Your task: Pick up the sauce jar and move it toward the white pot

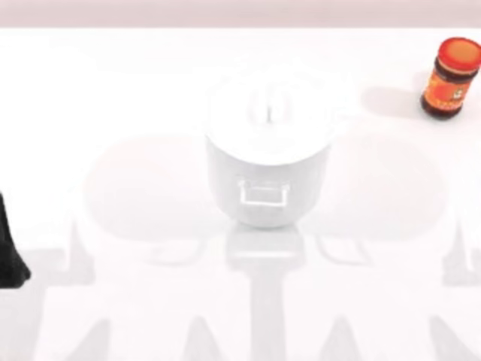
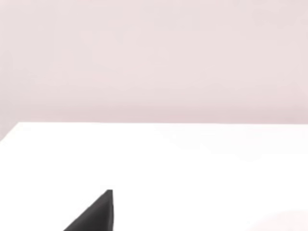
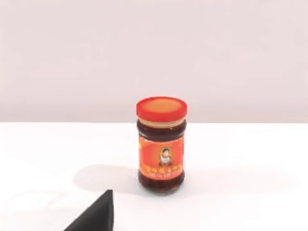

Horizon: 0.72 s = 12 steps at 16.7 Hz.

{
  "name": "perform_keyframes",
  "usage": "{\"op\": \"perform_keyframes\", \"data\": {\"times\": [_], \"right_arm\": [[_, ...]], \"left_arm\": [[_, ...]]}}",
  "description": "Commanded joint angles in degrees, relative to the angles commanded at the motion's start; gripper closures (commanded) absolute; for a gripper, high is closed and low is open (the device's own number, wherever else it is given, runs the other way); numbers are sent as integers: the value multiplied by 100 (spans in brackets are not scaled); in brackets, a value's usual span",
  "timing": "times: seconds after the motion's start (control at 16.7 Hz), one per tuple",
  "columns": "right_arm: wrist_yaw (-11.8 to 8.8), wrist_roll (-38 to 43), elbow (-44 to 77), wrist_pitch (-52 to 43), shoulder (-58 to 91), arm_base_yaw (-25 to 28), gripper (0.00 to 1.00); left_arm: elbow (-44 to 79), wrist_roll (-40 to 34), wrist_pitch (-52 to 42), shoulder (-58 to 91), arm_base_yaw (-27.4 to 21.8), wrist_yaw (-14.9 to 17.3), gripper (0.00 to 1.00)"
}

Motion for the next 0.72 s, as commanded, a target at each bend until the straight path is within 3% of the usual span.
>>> {"op": "perform_keyframes", "data": {"times": [0.36, 0.72], "right_arm": [[53, -1, 536, -234, 498, -56, 0], [122, -59, 2767, -1305, 2700, -137, 0]], "left_arm": [[0, 0, 0, 0, 0, 0, 0], [0, 0, 0, 0, 0, 0, 0]]}}
